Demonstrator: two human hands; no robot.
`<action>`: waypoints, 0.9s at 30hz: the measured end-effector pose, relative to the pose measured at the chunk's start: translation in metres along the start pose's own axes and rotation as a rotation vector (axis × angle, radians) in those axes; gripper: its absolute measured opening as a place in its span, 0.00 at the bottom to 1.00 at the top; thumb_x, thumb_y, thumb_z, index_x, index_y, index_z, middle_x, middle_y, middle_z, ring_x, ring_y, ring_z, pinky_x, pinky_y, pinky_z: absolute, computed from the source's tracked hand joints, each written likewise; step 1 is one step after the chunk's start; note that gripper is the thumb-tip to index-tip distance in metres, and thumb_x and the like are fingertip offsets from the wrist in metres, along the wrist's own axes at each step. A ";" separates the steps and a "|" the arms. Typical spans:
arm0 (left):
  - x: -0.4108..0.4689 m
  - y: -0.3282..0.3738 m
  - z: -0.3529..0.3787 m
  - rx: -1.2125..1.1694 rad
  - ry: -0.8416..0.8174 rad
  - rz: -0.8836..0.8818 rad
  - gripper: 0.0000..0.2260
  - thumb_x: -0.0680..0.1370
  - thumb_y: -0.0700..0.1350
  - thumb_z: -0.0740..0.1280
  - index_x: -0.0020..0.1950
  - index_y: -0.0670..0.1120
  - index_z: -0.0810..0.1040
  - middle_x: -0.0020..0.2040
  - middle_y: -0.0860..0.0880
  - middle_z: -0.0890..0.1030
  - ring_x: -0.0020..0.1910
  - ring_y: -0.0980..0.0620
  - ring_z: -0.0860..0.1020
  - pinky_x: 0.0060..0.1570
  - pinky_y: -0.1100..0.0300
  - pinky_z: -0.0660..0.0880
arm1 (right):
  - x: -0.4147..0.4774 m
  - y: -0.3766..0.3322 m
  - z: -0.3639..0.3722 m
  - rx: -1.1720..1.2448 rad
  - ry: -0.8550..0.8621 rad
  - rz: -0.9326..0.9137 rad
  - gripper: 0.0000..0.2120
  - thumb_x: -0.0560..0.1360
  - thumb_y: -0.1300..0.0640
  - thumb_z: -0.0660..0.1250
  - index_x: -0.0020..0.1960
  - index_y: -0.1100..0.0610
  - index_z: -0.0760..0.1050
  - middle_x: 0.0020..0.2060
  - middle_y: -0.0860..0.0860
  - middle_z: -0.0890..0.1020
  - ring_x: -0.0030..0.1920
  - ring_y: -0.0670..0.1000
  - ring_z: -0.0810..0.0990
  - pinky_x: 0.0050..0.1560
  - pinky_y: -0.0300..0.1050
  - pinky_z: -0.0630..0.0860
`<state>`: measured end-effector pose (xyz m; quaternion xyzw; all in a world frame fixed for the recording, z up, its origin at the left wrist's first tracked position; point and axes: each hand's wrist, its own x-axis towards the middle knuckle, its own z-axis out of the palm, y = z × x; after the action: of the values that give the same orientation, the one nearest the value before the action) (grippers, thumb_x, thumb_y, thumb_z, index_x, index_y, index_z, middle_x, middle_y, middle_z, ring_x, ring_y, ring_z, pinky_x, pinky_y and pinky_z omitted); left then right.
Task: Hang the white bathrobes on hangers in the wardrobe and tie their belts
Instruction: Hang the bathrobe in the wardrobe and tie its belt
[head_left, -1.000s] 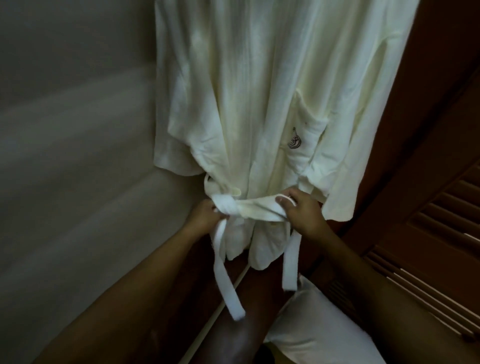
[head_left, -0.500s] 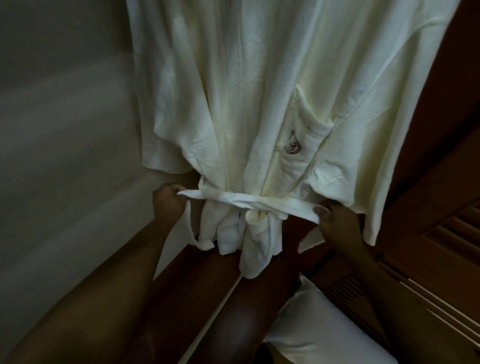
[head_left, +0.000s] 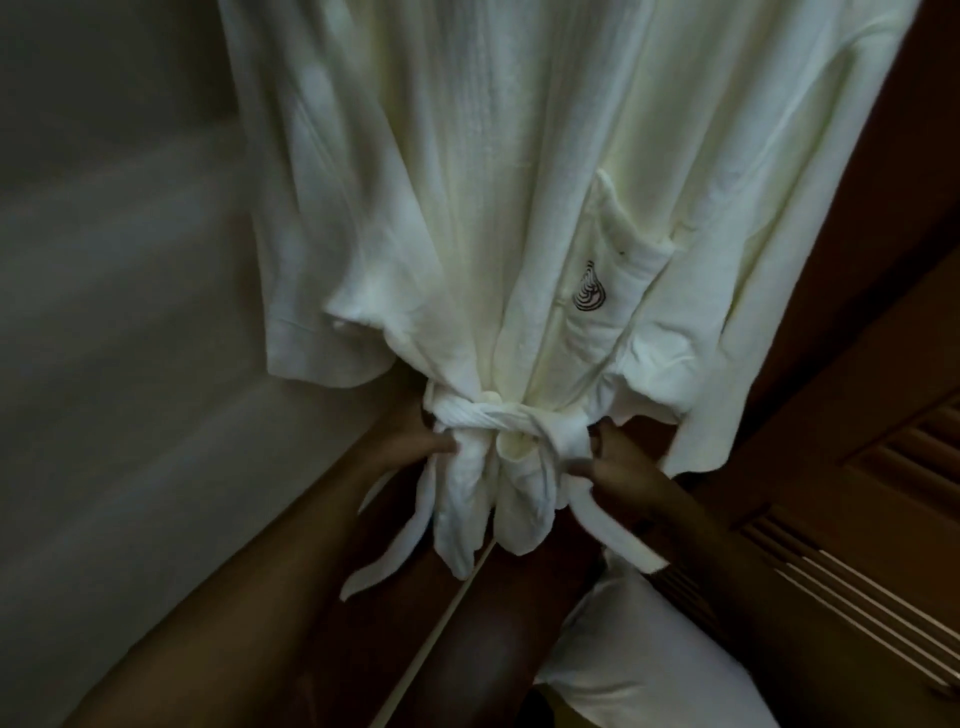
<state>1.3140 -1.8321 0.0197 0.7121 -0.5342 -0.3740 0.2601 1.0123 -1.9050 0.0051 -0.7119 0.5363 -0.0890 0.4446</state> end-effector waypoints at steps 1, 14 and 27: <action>0.002 0.009 0.006 -0.069 0.009 0.036 0.31 0.71 0.40 0.80 0.72 0.46 0.74 0.65 0.52 0.77 0.62 0.56 0.77 0.55 0.68 0.73 | 0.007 -0.010 0.006 0.043 0.022 0.004 0.22 0.69 0.42 0.80 0.57 0.49 0.77 0.51 0.45 0.83 0.53 0.47 0.82 0.56 0.47 0.79; -0.007 -0.014 -0.020 -0.014 0.468 0.136 0.09 0.77 0.44 0.68 0.52 0.41 0.84 0.47 0.48 0.84 0.46 0.49 0.82 0.51 0.52 0.79 | 0.025 -0.028 -0.029 -0.047 0.217 0.008 0.11 0.80 0.53 0.70 0.52 0.62 0.78 0.43 0.53 0.80 0.43 0.48 0.79 0.32 0.27 0.68; 0.015 0.063 -0.005 -0.441 0.231 -0.088 0.28 0.73 0.54 0.78 0.69 0.46 0.77 0.62 0.53 0.81 0.57 0.54 0.80 0.60 0.57 0.77 | 0.024 -0.065 -0.001 0.361 0.173 -0.073 0.44 0.71 0.39 0.77 0.78 0.57 0.63 0.66 0.46 0.73 0.70 0.49 0.71 0.65 0.39 0.67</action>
<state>1.2852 -1.8648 0.0673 0.6988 -0.3749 -0.4085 0.4519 1.0661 -1.9234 0.0448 -0.6293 0.5216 -0.2604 0.5139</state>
